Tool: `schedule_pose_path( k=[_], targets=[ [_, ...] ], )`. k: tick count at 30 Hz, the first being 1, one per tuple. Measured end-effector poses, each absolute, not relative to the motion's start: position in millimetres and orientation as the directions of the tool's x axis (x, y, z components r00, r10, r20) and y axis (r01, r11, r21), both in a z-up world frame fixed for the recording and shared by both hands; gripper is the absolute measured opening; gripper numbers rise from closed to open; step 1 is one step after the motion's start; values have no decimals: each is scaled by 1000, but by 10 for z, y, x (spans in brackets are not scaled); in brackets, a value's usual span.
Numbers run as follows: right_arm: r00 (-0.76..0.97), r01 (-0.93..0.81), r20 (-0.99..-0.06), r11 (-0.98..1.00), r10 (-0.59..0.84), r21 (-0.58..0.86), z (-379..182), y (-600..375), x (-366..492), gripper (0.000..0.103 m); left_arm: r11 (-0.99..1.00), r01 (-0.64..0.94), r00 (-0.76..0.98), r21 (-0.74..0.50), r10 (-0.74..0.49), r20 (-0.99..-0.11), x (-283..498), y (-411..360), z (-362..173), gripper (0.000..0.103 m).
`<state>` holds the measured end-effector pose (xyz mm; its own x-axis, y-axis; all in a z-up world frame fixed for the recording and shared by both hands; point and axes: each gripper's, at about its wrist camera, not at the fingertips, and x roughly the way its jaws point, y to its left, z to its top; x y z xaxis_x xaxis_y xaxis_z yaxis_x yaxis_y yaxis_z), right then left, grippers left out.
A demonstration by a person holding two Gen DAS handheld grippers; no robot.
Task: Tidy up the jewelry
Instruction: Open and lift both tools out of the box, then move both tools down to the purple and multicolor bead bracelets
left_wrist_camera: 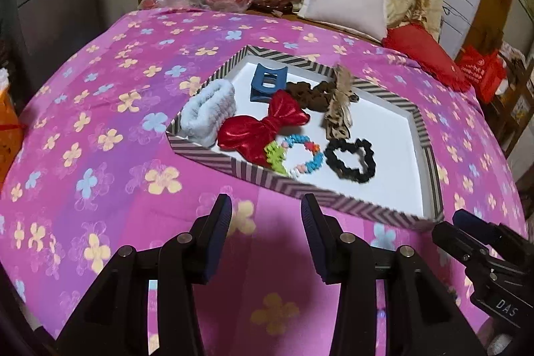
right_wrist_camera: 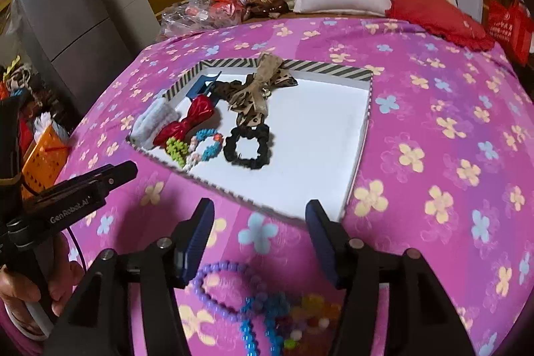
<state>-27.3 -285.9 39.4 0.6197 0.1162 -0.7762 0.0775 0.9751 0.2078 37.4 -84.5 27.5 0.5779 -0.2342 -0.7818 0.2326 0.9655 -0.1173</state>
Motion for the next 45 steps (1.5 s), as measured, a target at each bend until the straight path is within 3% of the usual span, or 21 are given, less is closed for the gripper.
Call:
schedule_pose_path(
  k=[18, 45],
  targets=[
    [640, 108, -766, 979, 65, 174, 470, -2859, -812, 64, 950, 303, 609, -73, -252, -752, -184, -1041, 354, 53],
    [668, 123, -744, 985, 5, 117, 683, -2940, -1126, 71, 945, 324, 625, -53, -256, -738, -422, -1145, 443, 53]
  ],
)
